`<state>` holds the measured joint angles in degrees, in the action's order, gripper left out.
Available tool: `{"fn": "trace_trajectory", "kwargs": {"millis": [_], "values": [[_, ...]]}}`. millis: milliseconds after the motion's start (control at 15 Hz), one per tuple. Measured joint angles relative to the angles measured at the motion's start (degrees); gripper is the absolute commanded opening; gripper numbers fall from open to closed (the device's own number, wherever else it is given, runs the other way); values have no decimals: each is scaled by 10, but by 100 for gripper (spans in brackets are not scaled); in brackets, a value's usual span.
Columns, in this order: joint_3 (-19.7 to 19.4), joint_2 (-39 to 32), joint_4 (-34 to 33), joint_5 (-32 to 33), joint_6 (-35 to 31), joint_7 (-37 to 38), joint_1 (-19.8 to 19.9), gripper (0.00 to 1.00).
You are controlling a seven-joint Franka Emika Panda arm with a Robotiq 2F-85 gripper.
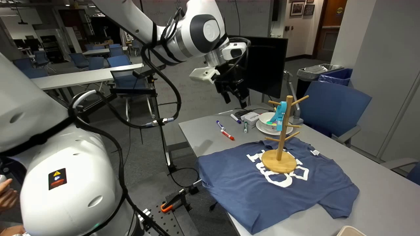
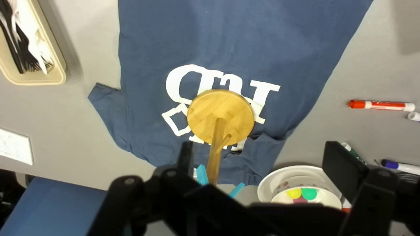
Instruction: Pick up the light blue cloth peg and put it on the table.
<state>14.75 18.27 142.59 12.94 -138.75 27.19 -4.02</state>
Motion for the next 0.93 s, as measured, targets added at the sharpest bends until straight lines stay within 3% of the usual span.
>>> {"fn": "trace_trajectory", "kwargs": {"millis": [267, 533, 933], "values": [[12, -54, 10, 41, -54, 78, 13, 100], [9, -131, -2, 151, -103, 199, 32, 100], [-1, -227, -75, 291, -132, 367, 45, 100]]}}
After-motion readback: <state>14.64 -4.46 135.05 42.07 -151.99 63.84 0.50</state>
